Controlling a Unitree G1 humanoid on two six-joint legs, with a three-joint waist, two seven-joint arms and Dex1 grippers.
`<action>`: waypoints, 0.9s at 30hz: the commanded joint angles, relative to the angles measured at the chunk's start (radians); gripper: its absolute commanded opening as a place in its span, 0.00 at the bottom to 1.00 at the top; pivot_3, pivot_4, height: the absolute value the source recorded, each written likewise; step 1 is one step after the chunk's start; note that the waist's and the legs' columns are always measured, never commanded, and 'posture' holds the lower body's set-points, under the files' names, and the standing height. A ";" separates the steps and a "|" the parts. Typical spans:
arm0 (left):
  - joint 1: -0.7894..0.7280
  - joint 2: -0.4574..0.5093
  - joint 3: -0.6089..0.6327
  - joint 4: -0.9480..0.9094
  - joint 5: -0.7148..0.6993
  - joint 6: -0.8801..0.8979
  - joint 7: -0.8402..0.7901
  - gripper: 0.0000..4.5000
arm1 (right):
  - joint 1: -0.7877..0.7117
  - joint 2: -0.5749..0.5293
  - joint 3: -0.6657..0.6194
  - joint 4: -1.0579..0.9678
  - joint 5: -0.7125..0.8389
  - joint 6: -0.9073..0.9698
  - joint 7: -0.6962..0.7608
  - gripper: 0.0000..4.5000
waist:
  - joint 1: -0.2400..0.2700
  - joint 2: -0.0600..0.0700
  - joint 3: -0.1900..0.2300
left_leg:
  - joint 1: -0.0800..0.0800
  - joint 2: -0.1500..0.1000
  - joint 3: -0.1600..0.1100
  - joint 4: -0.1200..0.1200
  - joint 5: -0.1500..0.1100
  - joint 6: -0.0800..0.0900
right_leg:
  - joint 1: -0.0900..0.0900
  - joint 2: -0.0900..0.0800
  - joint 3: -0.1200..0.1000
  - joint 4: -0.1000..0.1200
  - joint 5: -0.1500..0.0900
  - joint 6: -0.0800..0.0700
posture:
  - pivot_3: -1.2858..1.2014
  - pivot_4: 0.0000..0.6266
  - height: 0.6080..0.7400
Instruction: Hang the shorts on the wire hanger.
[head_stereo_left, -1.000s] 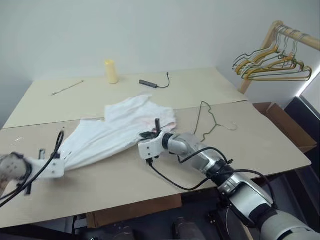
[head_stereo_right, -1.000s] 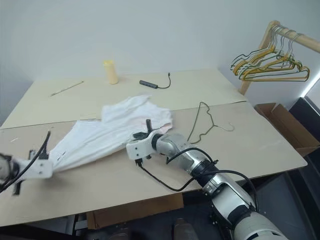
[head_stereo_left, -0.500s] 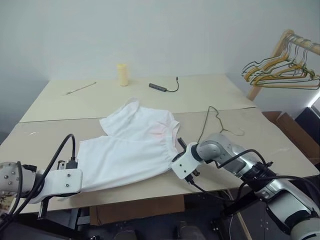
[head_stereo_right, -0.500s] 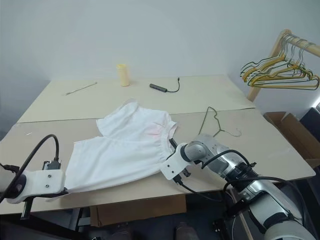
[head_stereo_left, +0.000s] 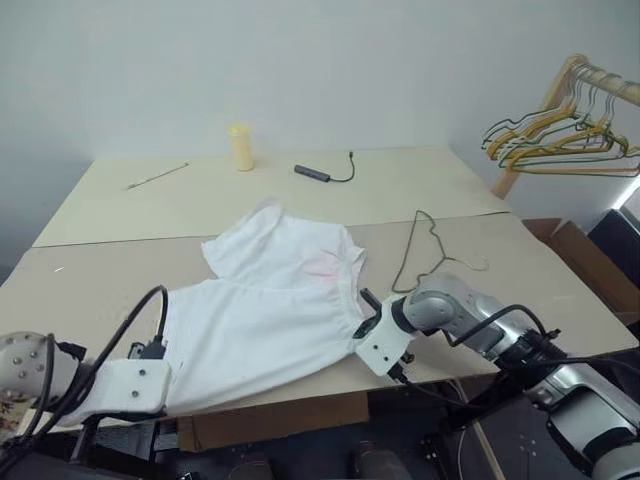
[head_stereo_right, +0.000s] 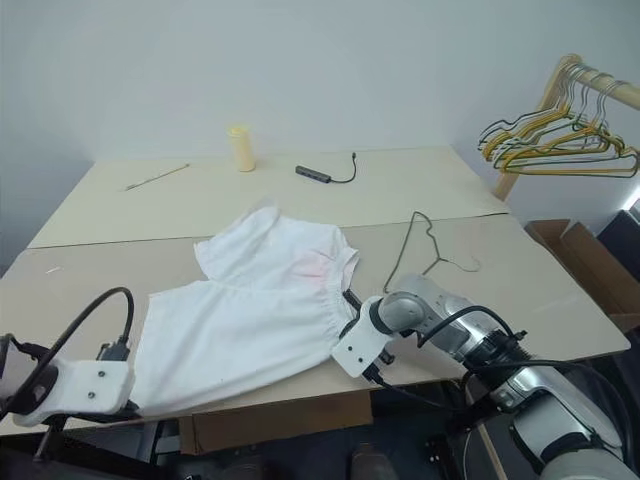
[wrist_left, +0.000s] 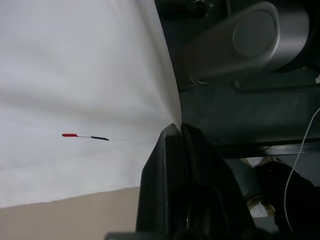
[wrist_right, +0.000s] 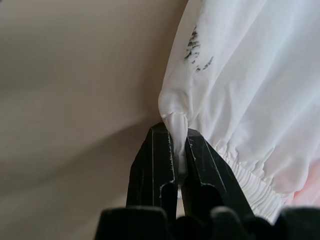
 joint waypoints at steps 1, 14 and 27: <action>0.006 -0.003 0.000 0.049 0.040 -0.041 0.015 0.01 | 0.009 -0.036 -0.049 0.012 0.020 -0.001 0.029 0.00 | -0.001 0.000 0.000 | 0.000 0.000 0.000 0.000 0.000 0.000 | 0.000 0.000 0.000 0.000 0.000 0.000 | 0.51 0.00 1.00; -0.101 -0.032 0.123 0.138 -0.125 -0.055 -0.030 0.84 | 0.145 -0.145 -0.298 -0.222 0.441 0.231 0.160 0.96 | 0.013 -0.001 0.001 | -0.002 0.001 0.001 0.000 0.000 0.000 | -0.001 0.000 0.000 -0.001 0.001 0.001 | 0.51 0.00 1.00; -0.685 -0.284 -0.225 0.236 -0.173 -0.019 0.272 0.99 | -0.023 0.216 -0.478 0.161 0.293 0.963 -0.455 1.00 | -0.002 -0.001 -0.001 | -0.004 0.000 0.000 0.000 0.001 0.000 | -0.002 0.003 0.002 0.000 0.011 0.001 | 0.49 0.00 1.00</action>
